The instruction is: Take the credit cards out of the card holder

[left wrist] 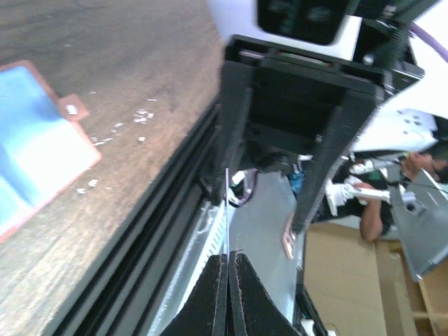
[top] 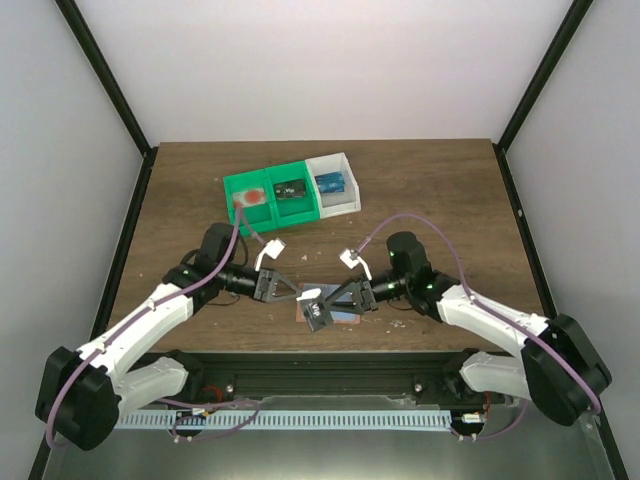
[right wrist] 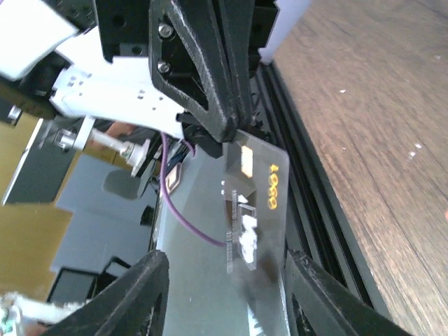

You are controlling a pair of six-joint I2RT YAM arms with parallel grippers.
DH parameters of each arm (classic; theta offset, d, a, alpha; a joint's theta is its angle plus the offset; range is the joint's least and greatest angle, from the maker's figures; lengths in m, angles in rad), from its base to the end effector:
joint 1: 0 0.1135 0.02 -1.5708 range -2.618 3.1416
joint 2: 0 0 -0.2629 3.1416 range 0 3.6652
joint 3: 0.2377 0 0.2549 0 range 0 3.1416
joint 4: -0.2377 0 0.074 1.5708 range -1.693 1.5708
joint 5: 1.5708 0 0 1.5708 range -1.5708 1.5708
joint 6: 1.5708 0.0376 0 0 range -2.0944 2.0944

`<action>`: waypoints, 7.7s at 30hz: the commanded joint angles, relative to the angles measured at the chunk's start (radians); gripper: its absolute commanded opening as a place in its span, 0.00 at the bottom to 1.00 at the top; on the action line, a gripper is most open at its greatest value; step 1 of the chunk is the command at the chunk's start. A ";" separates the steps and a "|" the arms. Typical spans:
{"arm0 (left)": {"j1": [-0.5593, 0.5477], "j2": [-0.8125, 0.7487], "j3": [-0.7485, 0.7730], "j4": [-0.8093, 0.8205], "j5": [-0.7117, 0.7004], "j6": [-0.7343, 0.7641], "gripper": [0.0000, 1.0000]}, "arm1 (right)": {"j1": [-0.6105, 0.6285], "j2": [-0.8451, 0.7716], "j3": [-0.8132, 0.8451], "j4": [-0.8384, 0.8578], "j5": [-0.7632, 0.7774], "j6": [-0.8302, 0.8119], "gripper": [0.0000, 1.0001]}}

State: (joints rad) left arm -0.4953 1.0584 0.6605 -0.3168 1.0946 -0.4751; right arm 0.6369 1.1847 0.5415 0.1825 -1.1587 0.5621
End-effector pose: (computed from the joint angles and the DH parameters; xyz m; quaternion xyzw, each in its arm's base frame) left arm 0.1703 -0.1300 0.2422 0.2238 0.7747 -0.5841 0.0927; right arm 0.1684 0.1675 0.2169 -0.3149 0.6999 0.6330 0.1016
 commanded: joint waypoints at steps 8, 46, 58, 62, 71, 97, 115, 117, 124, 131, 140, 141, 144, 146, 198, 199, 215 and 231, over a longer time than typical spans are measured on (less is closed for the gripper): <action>0.054 0.006 0.156 -0.087 -0.521 -0.040 0.00 | -0.006 -0.190 0.054 -0.232 0.594 0.023 1.00; 0.098 0.766 0.389 0.787 -1.286 -0.283 0.00 | -0.006 -0.336 0.085 -0.284 0.781 0.060 1.00; 0.101 0.873 0.427 0.803 -1.322 -0.278 0.00 | -0.006 -0.334 0.092 -0.298 0.782 0.053 1.00; 0.101 0.885 0.435 0.812 -1.324 -0.267 0.00 | -0.006 -0.338 0.083 -0.300 0.782 0.060 1.00; 0.101 0.929 0.492 0.778 -1.353 -0.234 0.00 | -0.006 -0.330 0.107 -0.307 0.759 0.058 1.00; 0.102 1.045 0.669 0.613 -1.399 -0.264 0.00 | -0.005 -0.313 0.144 -0.370 0.762 0.040 1.00; 0.101 1.084 0.742 0.492 -1.376 -0.260 0.13 | -0.006 -0.330 0.148 -0.406 0.786 0.020 1.00; 0.101 1.085 0.752 0.480 -1.375 -0.263 0.14 | -0.006 -0.332 0.146 -0.405 0.786 0.023 1.00; 0.101 1.092 0.785 0.422 -1.374 -0.262 0.23 | -0.006 -0.336 0.148 -0.410 0.789 0.025 1.00; 0.101 1.077 0.847 0.317 -1.357 -0.219 0.36 | -0.006 -0.332 0.141 -0.408 0.782 0.035 1.00; 0.101 0.898 0.826 0.121 -1.251 -0.143 0.79 | -0.006 -0.351 0.123 -0.438 0.837 0.044 1.00; 0.101 0.861 0.786 0.132 -1.231 -0.136 0.87 | -0.006 -0.363 0.114 -0.434 0.853 0.055 1.00; 0.101 0.733 0.668 0.160 -1.156 -0.144 0.97 | -0.006 -0.391 0.095 -0.429 0.887 0.089 1.00; 0.100 0.661 0.584 0.179 -1.084 -0.156 1.00 | -0.006 -0.403 0.090 -0.448 0.920 0.120 1.00; -0.042 -0.049 -0.345 0.442 -0.418 -0.212 0.73 | 0.197 0.412 0.226 -0.283 0.809 0.242 0.23; -0.041 -0.049 -0.346 0.443 -0.417 -0.214 0.73 | 0.198 0.414 0.227 -0.285 0.812 0.242 0.23; -0.041 -0.024 -0.365 0.466 -0.428 -0.216 0.72 | 0.201 0.432 0.210 -0.310 0.862 0.227 0.21; -0.041 0.030 -0.401 0.496 -0.509 -0.217 0.57 | 0.230 0.477 0.214 -0.308 0.879 0.231 0.16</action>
State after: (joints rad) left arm -0.5331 1.0851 0.2726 0.1570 0.6407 -0.7036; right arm 0.8459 1.6268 0.7391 -0.1036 -0.3000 0.8013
